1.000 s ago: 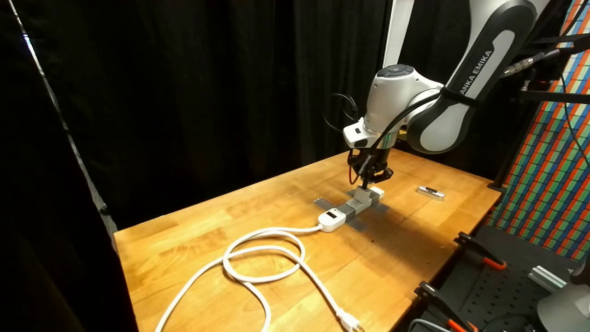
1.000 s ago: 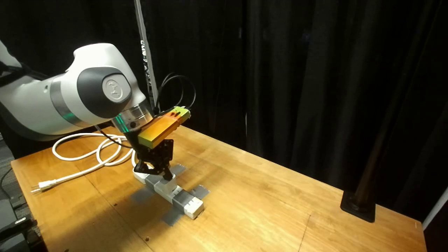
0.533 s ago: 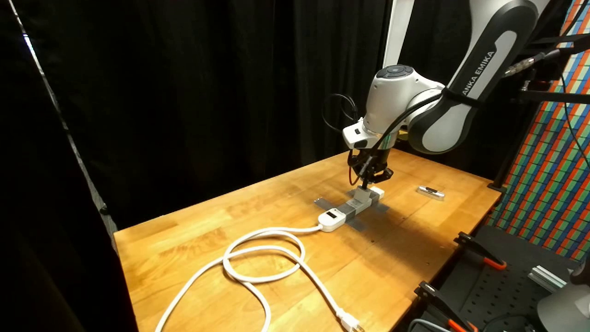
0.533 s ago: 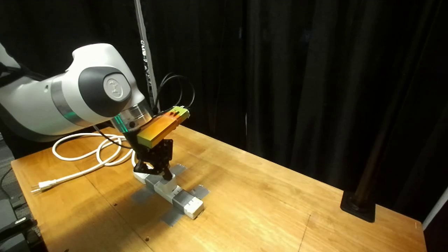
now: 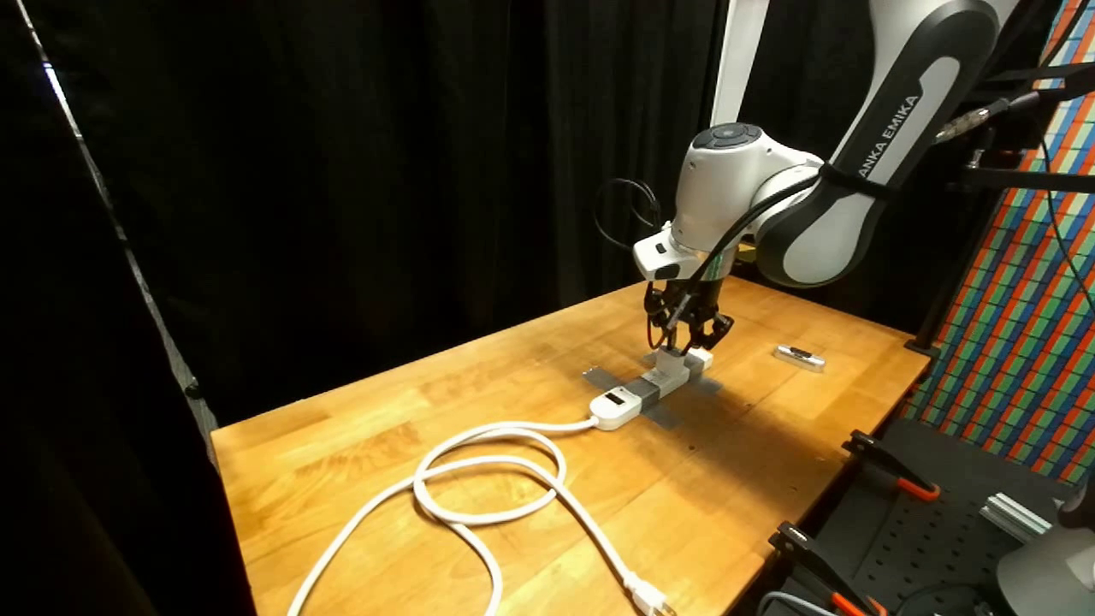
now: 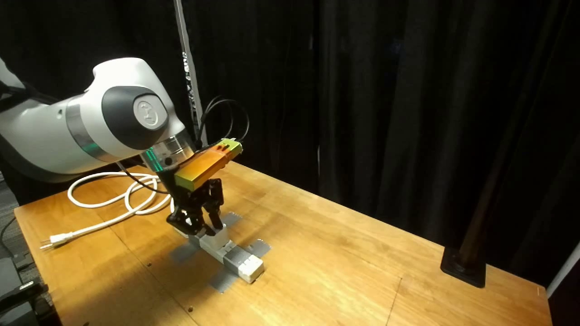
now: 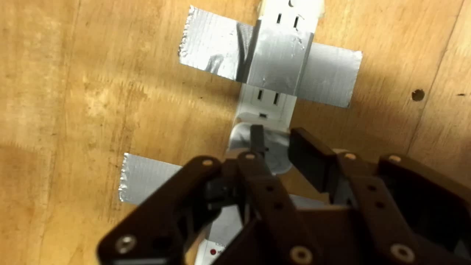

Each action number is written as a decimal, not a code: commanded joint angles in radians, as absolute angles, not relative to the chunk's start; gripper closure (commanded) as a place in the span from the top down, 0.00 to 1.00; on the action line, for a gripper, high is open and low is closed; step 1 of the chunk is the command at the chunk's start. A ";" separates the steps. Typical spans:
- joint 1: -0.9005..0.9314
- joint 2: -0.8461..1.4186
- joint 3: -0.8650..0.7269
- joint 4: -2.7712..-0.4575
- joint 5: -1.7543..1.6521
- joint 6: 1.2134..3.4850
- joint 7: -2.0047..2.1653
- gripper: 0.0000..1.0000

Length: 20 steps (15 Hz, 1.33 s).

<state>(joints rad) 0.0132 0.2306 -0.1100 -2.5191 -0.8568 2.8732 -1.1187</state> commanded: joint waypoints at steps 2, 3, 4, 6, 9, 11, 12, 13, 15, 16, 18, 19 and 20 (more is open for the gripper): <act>-0.029 0.258 -0.032 -2.532 -0.792 2.843 -1.143 0.69; -0.036 0.252 -0.025 -2.526 -0.781 2.842 -1.144 0.76; -0.040 0.247 -0.014 -2.523 -0.765 2.840 -1.146 0.83; -0.044 0.230 0.006 -2.519 -0.727 2.839 -1.155 0.98; -0.048 0.178 0.037 -2.520 -0.655 2.835 -1.184 1.00; -0.045 0.122 0.048 -2.519 -0.608 2.826 -1.201 1.00; -0.044 0.094 0.053 -2.516 -0.577 2.808 -1.218 1.00; -0.055 0.065 0.070 -2.513 -0.527 2.776 -1.254 1.00; -0.054 0.008 0.075 -2.502 -0.437 2.688 -1.329 1.00; -0.036 -0.017 0.055 -2.495 -0.394 2.641 -1.363 1.00; -0.032 -0.062 0.033 -2.476 -0.356 2.536 -1.410 1.00; -0.034 -0.077 0.019 -2.462 -0.350 2.479 -1.417 1.00; -0.038 -0.088 0.006 -2.452 -0.352 2.439 -1.434 1.00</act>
